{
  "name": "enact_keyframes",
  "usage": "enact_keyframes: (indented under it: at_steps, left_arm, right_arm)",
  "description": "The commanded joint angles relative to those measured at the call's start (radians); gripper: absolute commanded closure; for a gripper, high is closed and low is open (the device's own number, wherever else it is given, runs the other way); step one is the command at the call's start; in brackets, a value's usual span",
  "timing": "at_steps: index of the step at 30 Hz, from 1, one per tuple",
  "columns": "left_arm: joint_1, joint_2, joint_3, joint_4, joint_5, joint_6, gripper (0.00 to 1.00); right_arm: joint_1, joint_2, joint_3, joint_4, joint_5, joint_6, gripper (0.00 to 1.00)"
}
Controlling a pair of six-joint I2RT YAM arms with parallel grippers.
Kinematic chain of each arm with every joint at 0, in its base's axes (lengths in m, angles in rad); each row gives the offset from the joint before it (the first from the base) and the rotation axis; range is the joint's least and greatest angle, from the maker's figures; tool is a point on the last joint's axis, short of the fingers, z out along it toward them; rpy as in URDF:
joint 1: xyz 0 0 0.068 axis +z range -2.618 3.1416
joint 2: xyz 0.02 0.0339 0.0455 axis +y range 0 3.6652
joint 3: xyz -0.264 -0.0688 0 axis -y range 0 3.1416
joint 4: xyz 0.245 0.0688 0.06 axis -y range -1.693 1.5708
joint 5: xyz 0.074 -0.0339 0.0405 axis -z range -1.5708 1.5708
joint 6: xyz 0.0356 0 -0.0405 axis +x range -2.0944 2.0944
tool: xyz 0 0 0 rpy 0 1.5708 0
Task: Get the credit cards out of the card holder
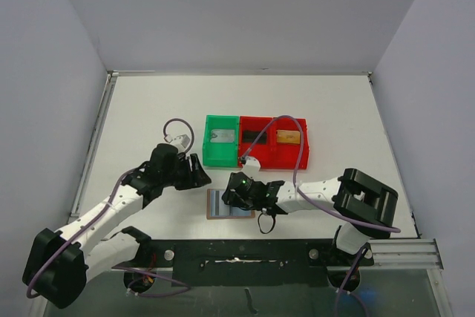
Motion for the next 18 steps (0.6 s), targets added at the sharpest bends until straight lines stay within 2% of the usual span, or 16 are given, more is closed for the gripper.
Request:
enact_keyframes:
  at_steps: [1,4,7,18]
  left_arm:
    - [-0.049,-0.020,-0.008,0.030,-0.004,-0.038,0.49]
    - [-0.086,-0.005,-0.017,0.045,-0.003,-0.049,0.61]
    - [-0.112,0.021,-0.018,0.054,0.000,-0.061,0.66]
    - [-0.171,0.112,-0.035,0.119,0.058,-0.083,0.68]
  right_arm:
    - [0.005,-0.066,0.008,-0.023,0.031,-0.010,0.74]
    - [0.004,-0.080,0.029,-0.045,0.019,-0.024,0.74]
    - [0.007,-0.084,0.050,-0.079,0.023,-0.034,0.74]
    - [0.007,-0.005,0.031,-0.103,0.005,0.031,0.75]
